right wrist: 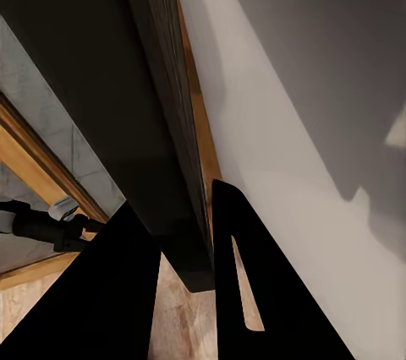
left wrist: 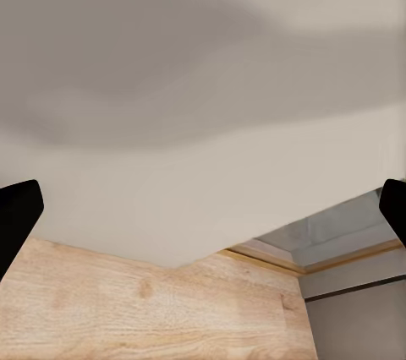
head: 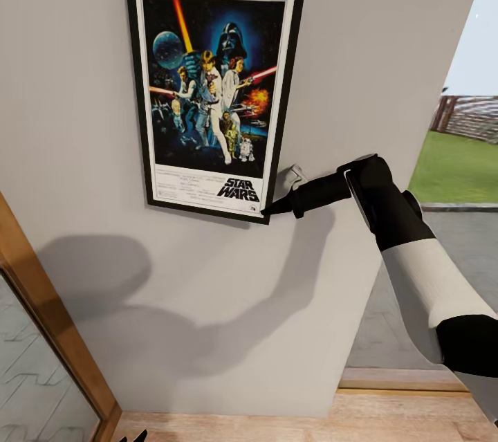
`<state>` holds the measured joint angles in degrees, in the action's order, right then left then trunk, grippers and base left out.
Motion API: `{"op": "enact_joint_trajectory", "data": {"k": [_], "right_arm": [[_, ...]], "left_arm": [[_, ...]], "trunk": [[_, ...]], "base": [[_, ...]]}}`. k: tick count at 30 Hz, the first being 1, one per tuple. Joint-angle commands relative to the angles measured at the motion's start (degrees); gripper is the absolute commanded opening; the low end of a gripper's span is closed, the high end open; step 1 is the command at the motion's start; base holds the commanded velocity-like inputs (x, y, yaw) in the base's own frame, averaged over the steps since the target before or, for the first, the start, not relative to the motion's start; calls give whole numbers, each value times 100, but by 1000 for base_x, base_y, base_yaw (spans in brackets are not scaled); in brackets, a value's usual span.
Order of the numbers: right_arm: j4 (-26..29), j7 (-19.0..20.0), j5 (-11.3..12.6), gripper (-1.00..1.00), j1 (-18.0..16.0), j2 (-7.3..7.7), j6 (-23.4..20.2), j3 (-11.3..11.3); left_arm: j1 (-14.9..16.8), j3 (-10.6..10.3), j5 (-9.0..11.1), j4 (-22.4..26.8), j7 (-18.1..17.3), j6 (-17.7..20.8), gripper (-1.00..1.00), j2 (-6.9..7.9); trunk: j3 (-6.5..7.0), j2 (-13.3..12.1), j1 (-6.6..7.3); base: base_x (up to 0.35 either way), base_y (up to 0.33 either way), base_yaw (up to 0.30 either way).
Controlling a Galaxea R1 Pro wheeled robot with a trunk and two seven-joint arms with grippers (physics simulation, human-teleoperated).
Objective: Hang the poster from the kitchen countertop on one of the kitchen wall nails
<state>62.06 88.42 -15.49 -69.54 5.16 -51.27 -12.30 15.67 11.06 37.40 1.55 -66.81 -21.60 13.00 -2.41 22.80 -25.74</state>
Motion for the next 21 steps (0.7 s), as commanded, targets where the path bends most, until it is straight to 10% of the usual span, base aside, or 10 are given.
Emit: {"op": "enact_joint_trajectory", "data": {"k": [1,21], "right_arm": [[-4,61,-84,-100,-7,2,-76,-1],[-2,61,-86,-100,-7,7,-81,-3]], "left_arm": [[6,45,-40,-5,-17,-29,100,1],[6,45,-40,-5,-17,-29,100,1]], "trunk": [[-14,12,-4],[-14,12,-4]], "base": [[0,0,0],[0,0,0]]}}
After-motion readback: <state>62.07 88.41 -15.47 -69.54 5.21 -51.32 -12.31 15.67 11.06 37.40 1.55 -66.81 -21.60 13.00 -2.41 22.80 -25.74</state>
